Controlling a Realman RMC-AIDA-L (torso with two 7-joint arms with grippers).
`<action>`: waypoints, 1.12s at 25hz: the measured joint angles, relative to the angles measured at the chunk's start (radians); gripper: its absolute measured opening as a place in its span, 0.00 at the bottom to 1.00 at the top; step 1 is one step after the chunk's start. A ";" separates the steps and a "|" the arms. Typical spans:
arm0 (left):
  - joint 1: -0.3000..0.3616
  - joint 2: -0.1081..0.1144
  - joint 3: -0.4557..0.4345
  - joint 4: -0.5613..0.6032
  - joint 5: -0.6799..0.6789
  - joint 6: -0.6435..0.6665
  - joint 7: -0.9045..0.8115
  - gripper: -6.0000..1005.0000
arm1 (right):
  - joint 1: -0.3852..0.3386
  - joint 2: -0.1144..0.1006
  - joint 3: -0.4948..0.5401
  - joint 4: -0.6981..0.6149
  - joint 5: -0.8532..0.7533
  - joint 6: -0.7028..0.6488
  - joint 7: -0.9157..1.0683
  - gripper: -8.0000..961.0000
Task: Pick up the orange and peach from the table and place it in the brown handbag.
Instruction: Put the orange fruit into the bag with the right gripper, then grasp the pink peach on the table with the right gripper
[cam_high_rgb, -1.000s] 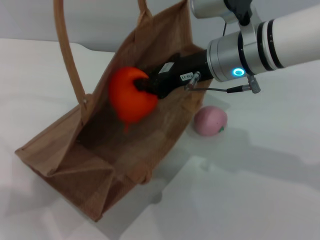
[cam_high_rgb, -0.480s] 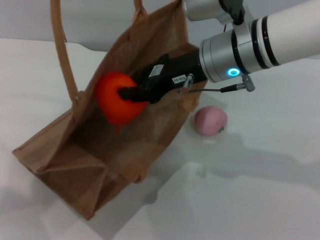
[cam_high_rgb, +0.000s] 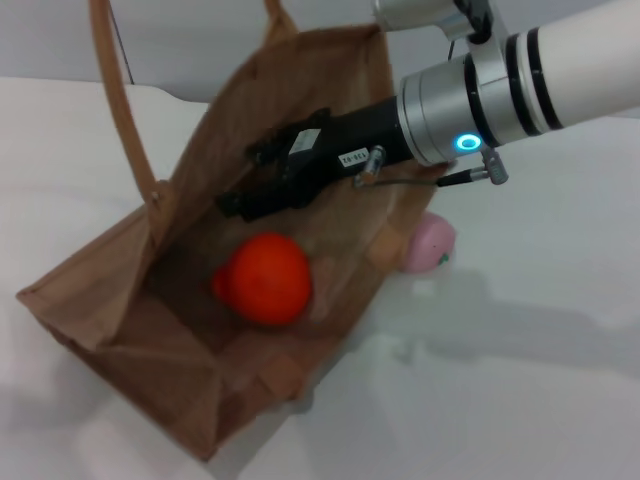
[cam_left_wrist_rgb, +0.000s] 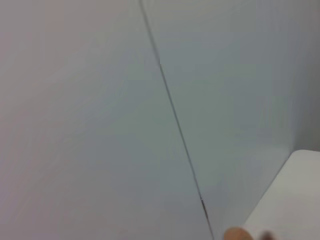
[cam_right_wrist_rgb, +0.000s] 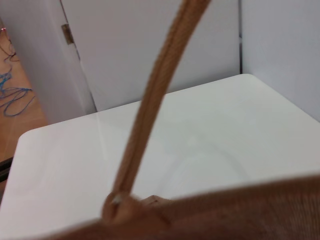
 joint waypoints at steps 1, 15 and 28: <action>0.009 0.000 -0.002 0.000 0.002 0.012 0.000 0.12 | -0.002 -0.002 0.001 -0.008 -0.006 0.011 0.000 0.75; 0.142 0.000 -0.004 -0.004 0.008 0.072 0.000 0.12 | -0.146 -0.066 0.253 -0.225 -0.361 0.145 0.188 0.85; 0.186 -0.003 -0.004 -0.008 0.012 0.065 -0.009 0.12 | -0.181 -0.029 0.306 -0.127 -0.540 0.183 0.204 0.84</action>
